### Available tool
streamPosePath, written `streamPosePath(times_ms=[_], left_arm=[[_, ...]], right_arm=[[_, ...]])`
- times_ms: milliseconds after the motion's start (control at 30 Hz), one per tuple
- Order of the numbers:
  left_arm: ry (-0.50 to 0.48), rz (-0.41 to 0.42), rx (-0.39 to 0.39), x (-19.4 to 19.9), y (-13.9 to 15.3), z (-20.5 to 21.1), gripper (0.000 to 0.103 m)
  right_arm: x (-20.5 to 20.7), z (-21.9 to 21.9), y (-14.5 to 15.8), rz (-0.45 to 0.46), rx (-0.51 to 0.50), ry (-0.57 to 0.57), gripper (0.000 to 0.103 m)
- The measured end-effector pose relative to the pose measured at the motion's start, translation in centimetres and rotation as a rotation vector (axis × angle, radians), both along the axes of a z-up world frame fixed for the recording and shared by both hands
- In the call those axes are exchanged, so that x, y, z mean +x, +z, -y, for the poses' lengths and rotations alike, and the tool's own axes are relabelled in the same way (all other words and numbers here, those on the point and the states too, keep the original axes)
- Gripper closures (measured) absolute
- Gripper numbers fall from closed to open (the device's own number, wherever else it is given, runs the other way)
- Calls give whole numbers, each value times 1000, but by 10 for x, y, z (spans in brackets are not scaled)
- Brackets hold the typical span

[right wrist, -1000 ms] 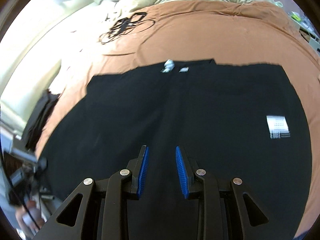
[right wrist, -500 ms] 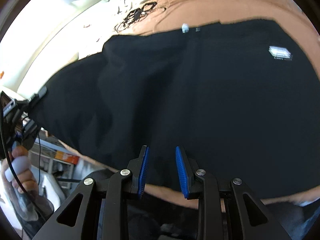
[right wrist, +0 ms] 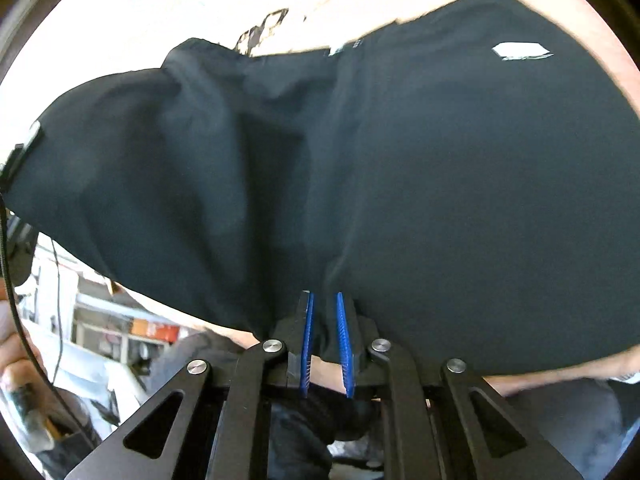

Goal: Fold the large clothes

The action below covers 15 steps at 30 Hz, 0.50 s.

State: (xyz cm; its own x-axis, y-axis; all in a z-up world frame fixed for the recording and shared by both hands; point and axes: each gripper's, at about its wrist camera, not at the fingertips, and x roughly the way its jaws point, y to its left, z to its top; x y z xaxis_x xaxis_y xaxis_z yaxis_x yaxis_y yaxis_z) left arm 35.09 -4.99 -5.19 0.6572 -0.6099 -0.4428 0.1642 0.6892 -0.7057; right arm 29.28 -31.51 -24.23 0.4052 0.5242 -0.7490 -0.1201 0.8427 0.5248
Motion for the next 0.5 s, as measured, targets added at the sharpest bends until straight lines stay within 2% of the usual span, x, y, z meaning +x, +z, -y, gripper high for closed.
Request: streamPosePath(times_ms=[67,133,200,300,500], left_arm=[[-31,6,11,3,6,16,89],[-58,9,21,5,10,32,89],[-85,11,38,4,13,50,89],[-126,6,65,5,15,77,89],[-216,-19,110,11,8,134,89]], right_arm=[[-7,17,13,27,26,-28,89],[-17,35,27,65,42,-59,80],[-24,57,42,107,57,-93,63],[-37,84,57,159,70,-145,60],[-47,123,59,181,95,-223,60]])
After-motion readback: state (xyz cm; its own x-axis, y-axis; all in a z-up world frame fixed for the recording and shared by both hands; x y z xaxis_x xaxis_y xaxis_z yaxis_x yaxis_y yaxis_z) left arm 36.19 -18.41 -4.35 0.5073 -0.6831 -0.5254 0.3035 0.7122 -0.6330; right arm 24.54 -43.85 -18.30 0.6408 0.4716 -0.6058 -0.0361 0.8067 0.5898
